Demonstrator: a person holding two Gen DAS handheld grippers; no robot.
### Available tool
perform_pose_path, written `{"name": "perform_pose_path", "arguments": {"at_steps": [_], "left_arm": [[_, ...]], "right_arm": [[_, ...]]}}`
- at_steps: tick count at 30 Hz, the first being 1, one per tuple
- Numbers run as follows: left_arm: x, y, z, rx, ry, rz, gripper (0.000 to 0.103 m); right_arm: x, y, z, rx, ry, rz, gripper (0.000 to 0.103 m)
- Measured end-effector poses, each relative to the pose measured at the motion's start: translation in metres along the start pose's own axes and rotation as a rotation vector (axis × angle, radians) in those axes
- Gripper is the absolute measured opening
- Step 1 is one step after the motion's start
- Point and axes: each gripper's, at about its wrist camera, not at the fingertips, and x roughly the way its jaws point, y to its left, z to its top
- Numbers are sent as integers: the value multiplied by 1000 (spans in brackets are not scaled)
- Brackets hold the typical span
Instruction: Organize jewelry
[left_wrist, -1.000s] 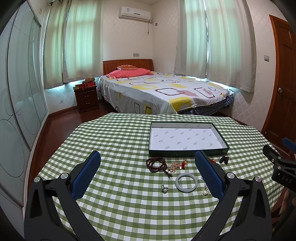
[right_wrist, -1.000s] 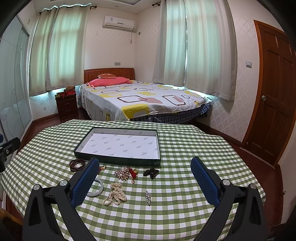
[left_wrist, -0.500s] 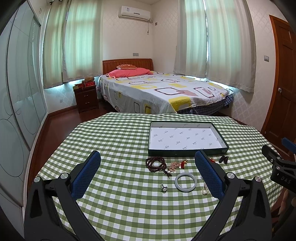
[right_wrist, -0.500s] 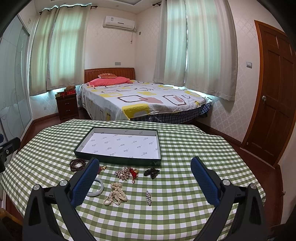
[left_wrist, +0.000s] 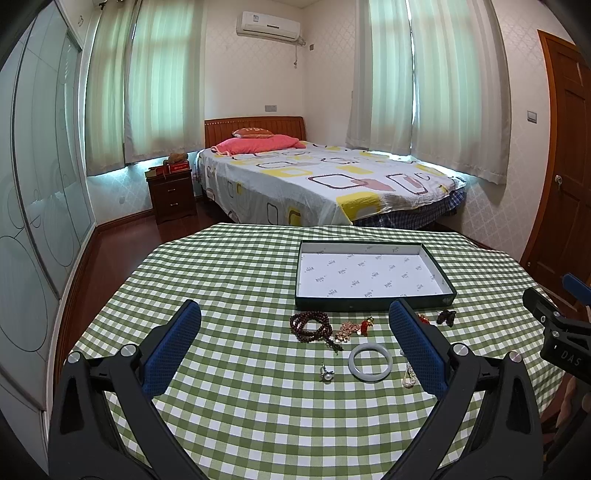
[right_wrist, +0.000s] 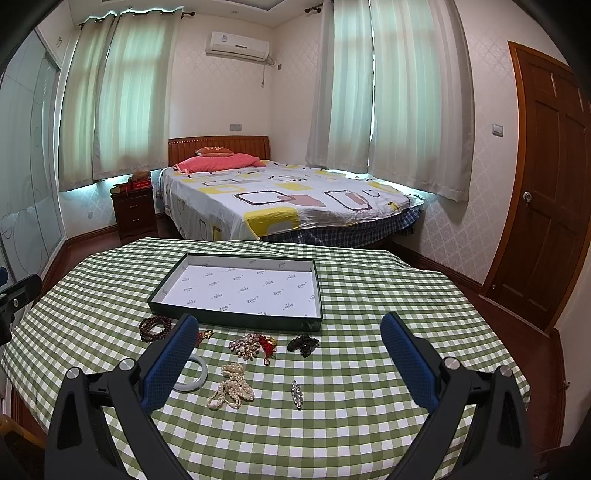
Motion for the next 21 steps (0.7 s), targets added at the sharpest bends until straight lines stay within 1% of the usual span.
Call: {"name": "perform_pose_path", "arguments": {"at_steps": [21], "left_arm": [[-1,0,0,-1,6,-8,99]], "right_arm": [[0,0,-1,1,-1,0,97]]}}
